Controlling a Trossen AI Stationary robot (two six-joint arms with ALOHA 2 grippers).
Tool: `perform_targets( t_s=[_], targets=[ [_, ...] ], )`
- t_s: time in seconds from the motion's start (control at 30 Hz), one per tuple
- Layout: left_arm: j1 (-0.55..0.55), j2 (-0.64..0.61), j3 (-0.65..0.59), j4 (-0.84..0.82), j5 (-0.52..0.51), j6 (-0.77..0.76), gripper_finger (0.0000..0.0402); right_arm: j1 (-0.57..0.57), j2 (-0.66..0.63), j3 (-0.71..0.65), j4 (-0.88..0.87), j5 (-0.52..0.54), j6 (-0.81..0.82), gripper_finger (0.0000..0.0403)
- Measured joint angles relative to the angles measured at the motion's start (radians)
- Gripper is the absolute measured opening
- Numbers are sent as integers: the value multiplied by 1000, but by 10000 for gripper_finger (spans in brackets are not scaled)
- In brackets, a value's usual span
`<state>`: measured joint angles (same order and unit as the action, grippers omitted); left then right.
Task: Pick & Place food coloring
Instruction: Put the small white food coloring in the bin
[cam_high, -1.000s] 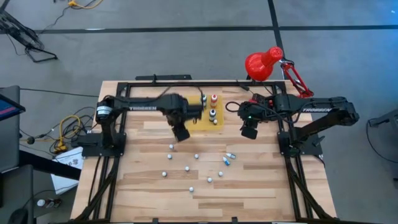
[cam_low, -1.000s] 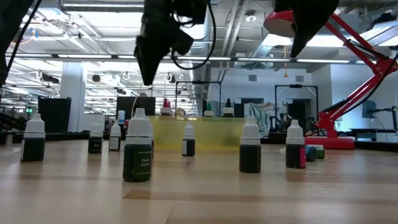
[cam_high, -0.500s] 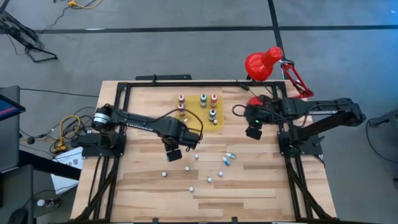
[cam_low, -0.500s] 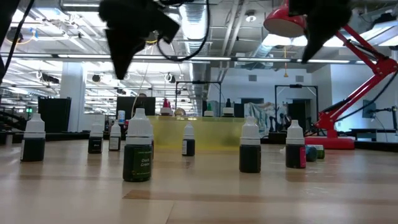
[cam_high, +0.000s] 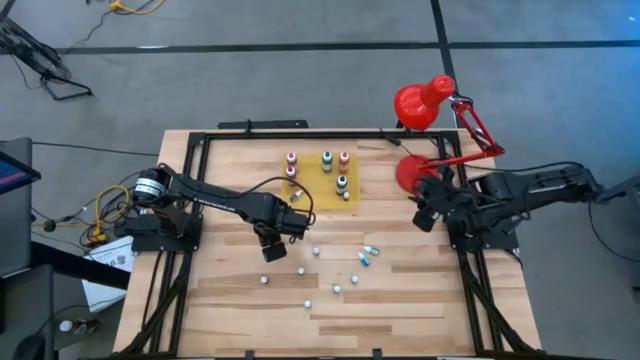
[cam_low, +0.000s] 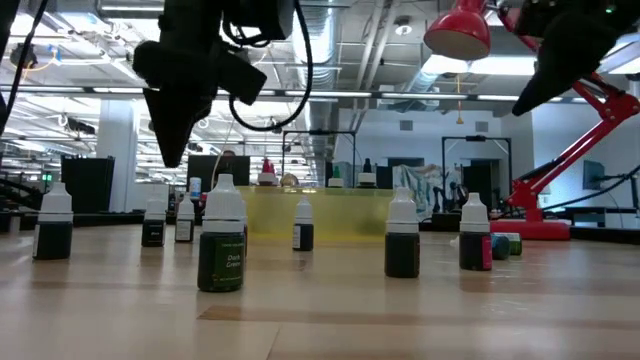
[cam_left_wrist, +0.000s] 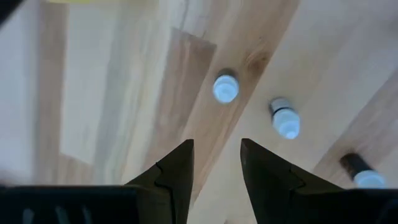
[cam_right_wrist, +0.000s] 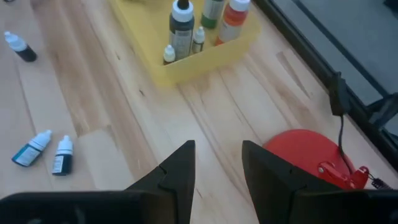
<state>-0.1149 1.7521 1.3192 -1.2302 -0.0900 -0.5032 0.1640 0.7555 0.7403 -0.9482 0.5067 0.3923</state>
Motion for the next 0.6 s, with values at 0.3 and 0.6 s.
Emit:
perform_targets(
  t_s=[0.3, 0.6],
  targets=[
    [6, 0, -3, 87, -12, 46, 125, 25, -36, -8, 22, -13, 79, 122],
    [5, 0, -3, 94, -16, 64, 125, 24, 14, -8, 21, -14, 79, 122]
  ],
)
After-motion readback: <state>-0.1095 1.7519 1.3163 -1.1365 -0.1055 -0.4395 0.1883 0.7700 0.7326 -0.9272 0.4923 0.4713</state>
